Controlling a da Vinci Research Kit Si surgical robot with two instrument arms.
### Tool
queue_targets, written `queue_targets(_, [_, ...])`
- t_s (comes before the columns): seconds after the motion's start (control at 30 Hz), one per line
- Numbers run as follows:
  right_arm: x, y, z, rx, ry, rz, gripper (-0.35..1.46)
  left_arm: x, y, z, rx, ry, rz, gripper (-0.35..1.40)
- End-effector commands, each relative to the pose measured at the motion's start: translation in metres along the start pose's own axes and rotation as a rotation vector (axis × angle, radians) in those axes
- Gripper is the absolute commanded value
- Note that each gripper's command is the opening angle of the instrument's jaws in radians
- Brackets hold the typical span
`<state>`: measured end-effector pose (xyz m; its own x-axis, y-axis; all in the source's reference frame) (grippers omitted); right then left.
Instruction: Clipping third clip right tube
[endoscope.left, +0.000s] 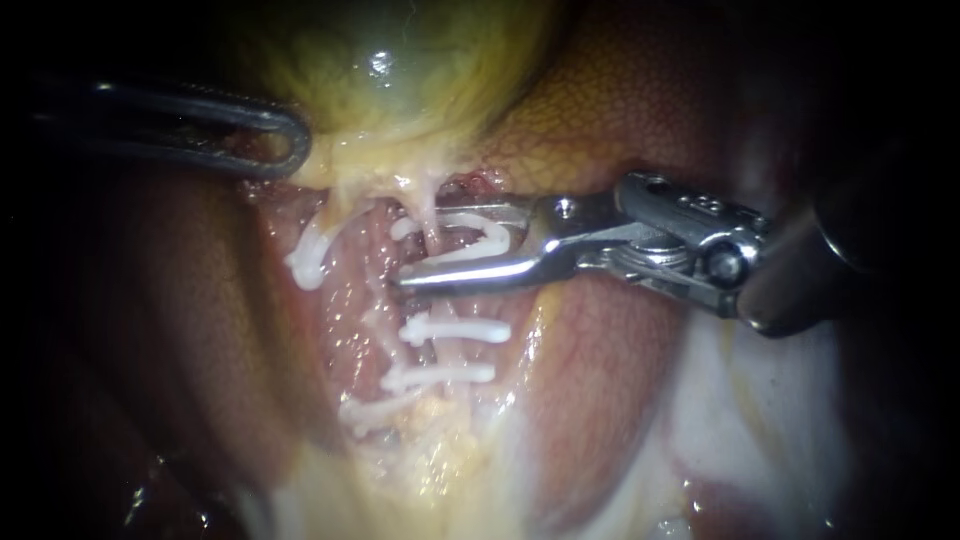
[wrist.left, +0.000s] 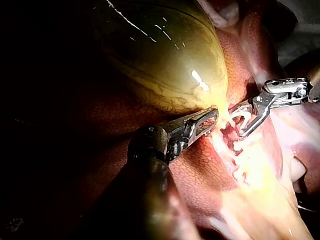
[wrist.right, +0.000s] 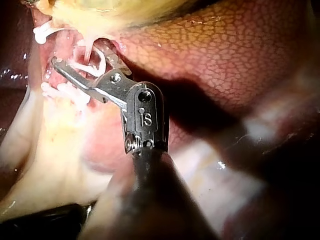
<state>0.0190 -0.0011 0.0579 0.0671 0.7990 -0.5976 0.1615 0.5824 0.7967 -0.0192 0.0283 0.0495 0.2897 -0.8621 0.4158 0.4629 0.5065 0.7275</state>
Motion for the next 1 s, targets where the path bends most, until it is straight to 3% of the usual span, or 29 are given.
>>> queue_targets(0.03, [0.0,-0.0001,0.0,0.022,0.012,-0.003,0.45,0.0,0.0001,0.0,0.003,0.001,0.0,-0.35])
queue_targets(0.37, [0.0007,-0.0015,0.0011,0.138,0.067,0.01,0.43,0.0001,0.0005,0.0,0.004,0.001,-0.005,-0.35])
queue_targets(0.73, [0.0019,-0.0012,0.002,0.114,0.106,0.058,0.39,0.0002,0.0006,0.0,0.004,0.001,-0.011,-0.35])
queue_targets(1.0, [0.0021,-0.0009,0.0017,0.096,0.108,0.102,0.19,0.0002,0.0006,0.0,0.004,0.001,-0.011,-0.35])
